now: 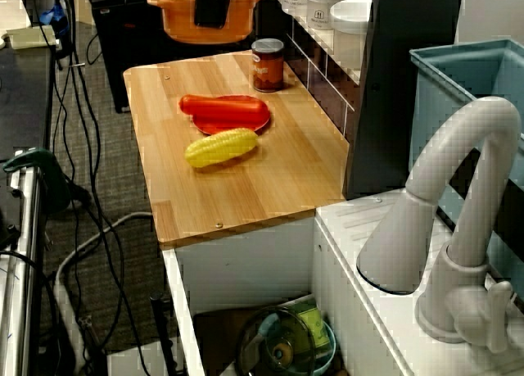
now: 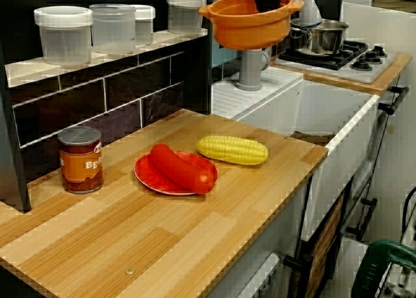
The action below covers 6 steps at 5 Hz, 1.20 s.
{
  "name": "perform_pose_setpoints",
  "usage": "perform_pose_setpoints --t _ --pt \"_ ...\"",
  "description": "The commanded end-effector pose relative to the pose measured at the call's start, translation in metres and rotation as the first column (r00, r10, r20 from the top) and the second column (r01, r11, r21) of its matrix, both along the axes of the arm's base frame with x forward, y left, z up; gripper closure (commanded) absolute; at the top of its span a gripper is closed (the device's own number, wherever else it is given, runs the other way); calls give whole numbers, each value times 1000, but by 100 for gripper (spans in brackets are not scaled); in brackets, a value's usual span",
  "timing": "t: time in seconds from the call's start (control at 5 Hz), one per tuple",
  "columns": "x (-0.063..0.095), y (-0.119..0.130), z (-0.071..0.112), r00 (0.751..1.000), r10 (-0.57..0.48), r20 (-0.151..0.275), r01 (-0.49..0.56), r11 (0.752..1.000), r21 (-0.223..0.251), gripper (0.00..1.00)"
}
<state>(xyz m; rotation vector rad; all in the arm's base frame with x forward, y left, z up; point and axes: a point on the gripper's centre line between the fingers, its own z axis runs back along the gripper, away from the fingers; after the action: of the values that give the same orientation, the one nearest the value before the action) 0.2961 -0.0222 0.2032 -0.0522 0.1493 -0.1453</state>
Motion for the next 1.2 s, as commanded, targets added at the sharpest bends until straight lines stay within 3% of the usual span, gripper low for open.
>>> perform_pose_setpoints --t 0.0,1.0 --pt "-25 -20 10 996 -47 73 46 999 21 100" --pt "-25 -58 -3 997 -67 44 66 997 34 100"
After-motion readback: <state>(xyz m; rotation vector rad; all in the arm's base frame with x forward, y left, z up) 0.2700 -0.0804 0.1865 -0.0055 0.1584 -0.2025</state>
